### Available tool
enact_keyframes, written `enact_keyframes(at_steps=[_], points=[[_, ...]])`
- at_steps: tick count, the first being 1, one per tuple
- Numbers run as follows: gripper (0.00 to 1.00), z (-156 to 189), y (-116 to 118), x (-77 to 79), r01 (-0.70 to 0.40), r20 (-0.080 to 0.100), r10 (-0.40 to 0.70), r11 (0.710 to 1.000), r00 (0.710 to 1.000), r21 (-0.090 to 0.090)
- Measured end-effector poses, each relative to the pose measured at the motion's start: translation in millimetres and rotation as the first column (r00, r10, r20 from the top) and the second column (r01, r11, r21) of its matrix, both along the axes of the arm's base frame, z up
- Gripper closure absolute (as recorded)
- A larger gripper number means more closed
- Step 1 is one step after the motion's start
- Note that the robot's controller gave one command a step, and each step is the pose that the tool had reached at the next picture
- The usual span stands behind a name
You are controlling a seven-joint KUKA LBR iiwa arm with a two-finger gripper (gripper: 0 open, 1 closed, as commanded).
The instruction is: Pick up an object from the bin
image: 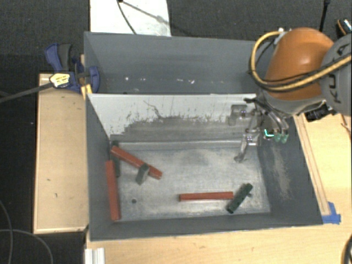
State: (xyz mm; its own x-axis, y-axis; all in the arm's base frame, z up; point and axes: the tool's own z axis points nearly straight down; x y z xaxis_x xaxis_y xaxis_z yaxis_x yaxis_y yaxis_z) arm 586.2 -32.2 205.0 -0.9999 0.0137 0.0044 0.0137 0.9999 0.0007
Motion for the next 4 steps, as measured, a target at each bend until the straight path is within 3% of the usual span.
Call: enact_keyframes(at_steps=[1,2,3,4], points=[[0.00,-137,-45,-74.8,-0.356,0.001,0.356,0.935,0.935,0.001],[0.00,-104,49,-90.7,-0.262,0.005,0.262,0.965,0.965,0.004],[0.00,-104,-21,-107.1,-0.515,-0.001,0.515,0.857,0.857,0.001],[0.00,-135,-13,-82.7,-0.703,0.009,0.703,0.711,0.711,-0.002]])
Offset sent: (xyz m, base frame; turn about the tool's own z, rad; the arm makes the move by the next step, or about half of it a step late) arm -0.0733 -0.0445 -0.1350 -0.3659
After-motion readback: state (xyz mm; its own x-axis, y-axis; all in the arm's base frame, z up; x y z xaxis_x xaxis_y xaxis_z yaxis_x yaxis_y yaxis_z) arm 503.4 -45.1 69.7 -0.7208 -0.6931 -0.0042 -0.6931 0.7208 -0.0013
